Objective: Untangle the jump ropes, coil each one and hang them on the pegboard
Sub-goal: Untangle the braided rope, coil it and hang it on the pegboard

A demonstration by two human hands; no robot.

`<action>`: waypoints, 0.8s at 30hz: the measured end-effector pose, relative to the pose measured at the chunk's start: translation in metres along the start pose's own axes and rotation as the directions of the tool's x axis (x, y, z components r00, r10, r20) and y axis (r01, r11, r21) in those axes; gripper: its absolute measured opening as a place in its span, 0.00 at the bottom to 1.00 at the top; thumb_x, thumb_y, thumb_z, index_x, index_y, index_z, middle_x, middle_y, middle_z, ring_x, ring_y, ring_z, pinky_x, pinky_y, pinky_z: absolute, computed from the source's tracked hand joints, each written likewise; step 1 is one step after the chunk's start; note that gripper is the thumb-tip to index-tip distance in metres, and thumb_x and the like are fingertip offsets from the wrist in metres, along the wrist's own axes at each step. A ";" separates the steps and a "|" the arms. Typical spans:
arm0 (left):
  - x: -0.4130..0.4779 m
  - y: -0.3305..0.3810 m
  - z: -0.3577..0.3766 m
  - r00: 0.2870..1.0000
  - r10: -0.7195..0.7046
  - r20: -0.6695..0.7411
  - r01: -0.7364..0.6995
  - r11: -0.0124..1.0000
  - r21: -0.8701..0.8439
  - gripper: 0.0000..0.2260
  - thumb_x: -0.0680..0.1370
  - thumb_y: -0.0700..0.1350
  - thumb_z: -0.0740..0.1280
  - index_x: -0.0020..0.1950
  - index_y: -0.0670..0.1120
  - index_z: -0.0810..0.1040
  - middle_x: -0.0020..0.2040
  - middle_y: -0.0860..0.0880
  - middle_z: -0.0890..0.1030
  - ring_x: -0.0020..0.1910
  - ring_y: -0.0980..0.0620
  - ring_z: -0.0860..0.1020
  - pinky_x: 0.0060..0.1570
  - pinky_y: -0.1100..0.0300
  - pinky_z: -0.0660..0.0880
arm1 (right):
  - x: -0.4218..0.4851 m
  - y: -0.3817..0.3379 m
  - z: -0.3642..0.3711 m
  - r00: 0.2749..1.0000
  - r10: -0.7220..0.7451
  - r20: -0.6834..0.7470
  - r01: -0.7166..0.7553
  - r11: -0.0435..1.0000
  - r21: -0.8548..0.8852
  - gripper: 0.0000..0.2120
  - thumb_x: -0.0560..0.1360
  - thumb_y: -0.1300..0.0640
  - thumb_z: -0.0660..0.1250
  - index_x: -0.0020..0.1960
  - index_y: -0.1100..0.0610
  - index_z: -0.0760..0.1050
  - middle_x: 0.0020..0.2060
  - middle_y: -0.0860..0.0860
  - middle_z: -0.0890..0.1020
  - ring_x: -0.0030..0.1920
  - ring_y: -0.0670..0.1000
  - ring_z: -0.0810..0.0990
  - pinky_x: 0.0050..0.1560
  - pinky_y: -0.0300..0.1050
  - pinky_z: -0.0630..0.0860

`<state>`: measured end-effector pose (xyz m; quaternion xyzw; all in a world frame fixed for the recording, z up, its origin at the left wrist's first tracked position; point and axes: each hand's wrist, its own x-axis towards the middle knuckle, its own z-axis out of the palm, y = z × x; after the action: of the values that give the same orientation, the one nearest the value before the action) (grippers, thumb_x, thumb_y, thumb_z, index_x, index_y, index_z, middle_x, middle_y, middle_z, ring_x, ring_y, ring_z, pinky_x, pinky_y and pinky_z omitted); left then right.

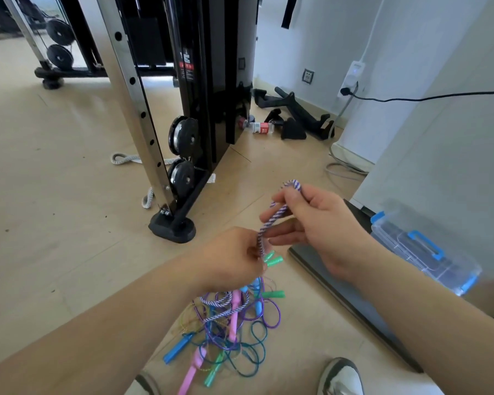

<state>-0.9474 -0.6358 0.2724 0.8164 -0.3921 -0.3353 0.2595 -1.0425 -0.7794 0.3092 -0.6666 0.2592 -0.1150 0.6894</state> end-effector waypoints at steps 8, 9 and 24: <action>0.001 0.029 -0.020 0.937 -0.149 -0.315 -0.103 0.745 -0.659 0.09 0.85 0.42 0.62 0.54 0.38 0.79 0.41 0.38 0.86 0.38 0.46 0.86 0.44 0.50 0.86 | 0.013 0.013 -0.021 0.976 0.088 0.200 -0.095 0.995 0.026 0.17 0.80 0.56 0.69 0.67 0.58 0.78 0.58 0.57 0.86 0.63 0.59 0.83 0.67 0.60 0.77; -0.001 0.036 -0.027 0.929 -0.180 -0.322 -0.143 0.629 -0.764 0.09 0.86 0.41 0.62 0.55 0.37 0.78 0.40 0.38 0.86 0.36 0.45 0.86 0.40 0.53 0.86 | 0.012 0.021 -0.023 0.954 0.114 0.277 -0.086 0.990 -0.113 0.20 0.75 0.61 0.71 0.67 0.56 0.79 0.59 0.56 0.86 0.65 0.58 0.82 0.69 0.59 0.76; -0.003 0.009 -0.016 0.997 -0.017 0.078 0.038 0.958 -0.283 0.17 0.69 0.39 0.67 0.57 0.45 0.83 0.56 0.42 0.85 0.50 0.50 0.82 0.52 0.55 0.77 | -0.002 -0.001 0.004 0.994 -0.101 -0.030 0.086 0.942 -0.325 0.11 0.86 0.59 0.60 0.50 0.60 0.79 0.38 0.58 0.88 0.37 0.59 0.87 0.39 0.51 0.85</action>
<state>-0.9406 -0.6360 0.2894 0.7629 -0.3379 -0.4220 0.3546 -1.0426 -0.7752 0.3104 -0.7792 0.2586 -0.1187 0.5584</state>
